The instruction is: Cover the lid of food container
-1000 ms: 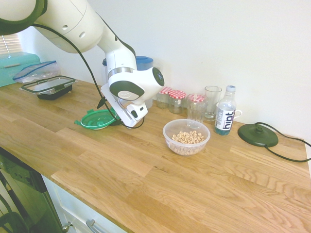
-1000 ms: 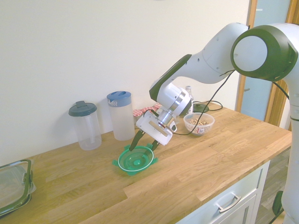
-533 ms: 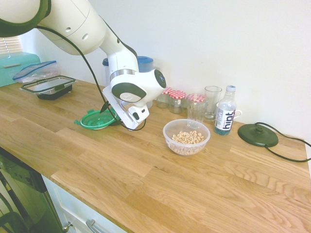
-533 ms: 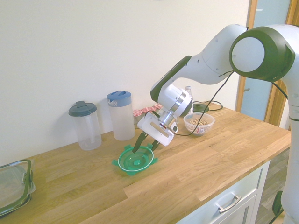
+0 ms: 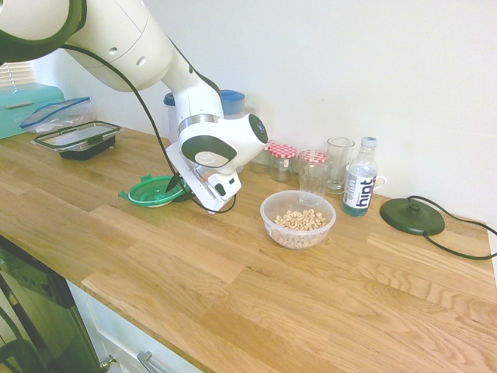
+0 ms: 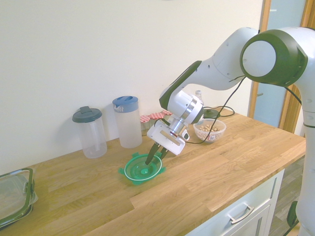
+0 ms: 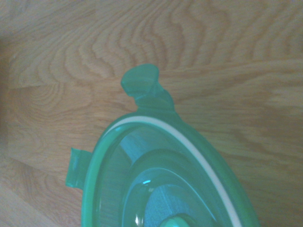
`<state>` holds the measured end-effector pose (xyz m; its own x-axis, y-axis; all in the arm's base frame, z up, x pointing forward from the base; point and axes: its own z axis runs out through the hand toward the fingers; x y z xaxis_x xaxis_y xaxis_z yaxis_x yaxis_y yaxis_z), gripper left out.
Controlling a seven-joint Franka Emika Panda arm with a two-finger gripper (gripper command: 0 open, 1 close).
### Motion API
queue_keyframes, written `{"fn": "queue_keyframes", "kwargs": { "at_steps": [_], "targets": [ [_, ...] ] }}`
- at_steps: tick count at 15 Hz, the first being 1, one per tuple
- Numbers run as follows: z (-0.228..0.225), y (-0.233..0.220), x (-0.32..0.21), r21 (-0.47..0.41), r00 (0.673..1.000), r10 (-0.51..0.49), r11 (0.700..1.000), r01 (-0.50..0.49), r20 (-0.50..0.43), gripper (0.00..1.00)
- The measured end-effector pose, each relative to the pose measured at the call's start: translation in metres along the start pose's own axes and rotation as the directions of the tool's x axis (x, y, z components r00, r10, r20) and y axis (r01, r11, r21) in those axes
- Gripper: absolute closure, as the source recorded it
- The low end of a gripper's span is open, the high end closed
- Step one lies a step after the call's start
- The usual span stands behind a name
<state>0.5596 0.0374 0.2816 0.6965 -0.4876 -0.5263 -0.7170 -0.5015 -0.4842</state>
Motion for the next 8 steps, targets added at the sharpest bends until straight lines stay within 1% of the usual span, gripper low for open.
{"fn": "queue_keyframes", "kwargs": {
  "at_steps": [6,8],
  "targets": [
    [-0.001,0.000,-0.004,-0.039,1.000,0.007,0.999,-0.006,0.025,1.00],
    [-0.012,-0.009,-0.009,-0.100,1.000,-0.005,0.995,0.007,0.019,1.00]
  ]
}}
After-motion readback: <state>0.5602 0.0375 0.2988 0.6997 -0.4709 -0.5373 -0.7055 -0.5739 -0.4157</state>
